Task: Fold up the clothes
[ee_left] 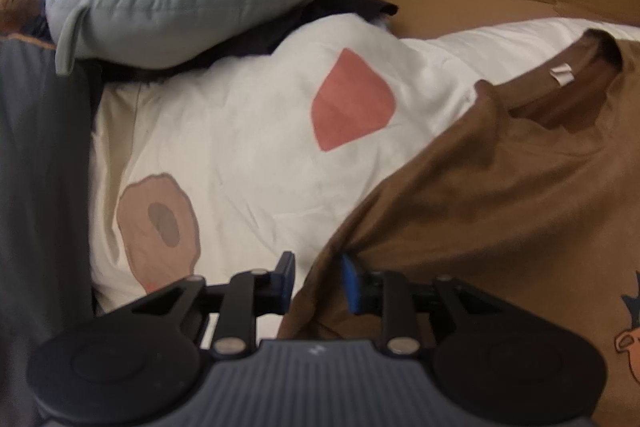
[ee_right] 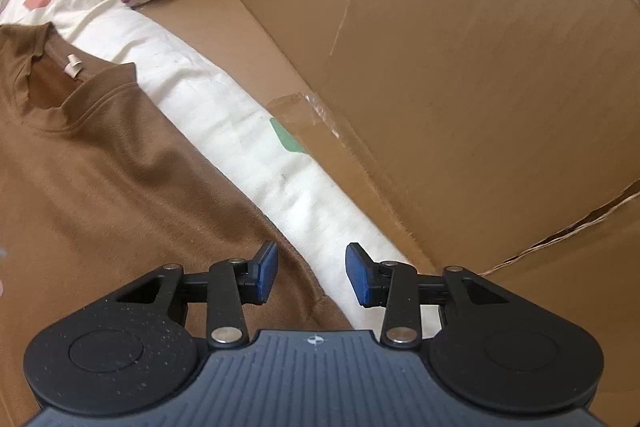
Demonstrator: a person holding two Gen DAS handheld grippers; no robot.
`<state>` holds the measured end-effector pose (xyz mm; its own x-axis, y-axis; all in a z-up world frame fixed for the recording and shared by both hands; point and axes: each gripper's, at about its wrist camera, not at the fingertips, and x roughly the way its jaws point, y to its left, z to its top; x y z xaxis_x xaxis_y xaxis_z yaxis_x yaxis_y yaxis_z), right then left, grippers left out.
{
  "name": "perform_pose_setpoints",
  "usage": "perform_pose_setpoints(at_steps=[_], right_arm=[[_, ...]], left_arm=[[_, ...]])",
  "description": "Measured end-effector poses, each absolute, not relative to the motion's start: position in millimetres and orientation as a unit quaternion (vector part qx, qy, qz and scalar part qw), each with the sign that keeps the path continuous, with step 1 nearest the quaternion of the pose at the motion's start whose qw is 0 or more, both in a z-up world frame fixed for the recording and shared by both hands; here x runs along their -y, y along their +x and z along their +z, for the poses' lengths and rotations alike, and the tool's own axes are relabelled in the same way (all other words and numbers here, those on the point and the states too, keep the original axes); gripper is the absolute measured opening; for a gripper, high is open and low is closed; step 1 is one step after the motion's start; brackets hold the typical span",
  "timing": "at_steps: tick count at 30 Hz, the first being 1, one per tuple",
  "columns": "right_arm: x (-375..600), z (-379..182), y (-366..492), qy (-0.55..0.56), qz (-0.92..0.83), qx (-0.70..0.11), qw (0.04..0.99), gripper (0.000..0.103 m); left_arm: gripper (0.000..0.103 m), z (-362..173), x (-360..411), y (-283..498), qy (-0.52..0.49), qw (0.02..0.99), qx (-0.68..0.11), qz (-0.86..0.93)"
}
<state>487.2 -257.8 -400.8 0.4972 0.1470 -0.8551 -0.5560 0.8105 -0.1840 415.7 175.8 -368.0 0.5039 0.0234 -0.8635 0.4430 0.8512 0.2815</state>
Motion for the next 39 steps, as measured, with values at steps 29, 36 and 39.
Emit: perform_pose_setpoints(at_steps=[29,36,39], right_arm=[[236.2,-395.2,490.6,-0.243,0.194,-0.459,0.832,0.021],[213.9,-373.2,489.7,-0.205,0.250,-0.426,0.845,0.035],[198.4,-374.9,496.8,-0.191,0.258,-0.420,0.849,0.035]], left_arm=[[0.032,-347.3,-173.3,420.8,0.195,0.857,-0.460,-0.127],[0.032,-337.8,-145.5,426.2,0.184,0.868,-0.425,-0.177],[0.032,-341.1,-128.7,434.4,0.192,0.869,-0.416,-0.189]])
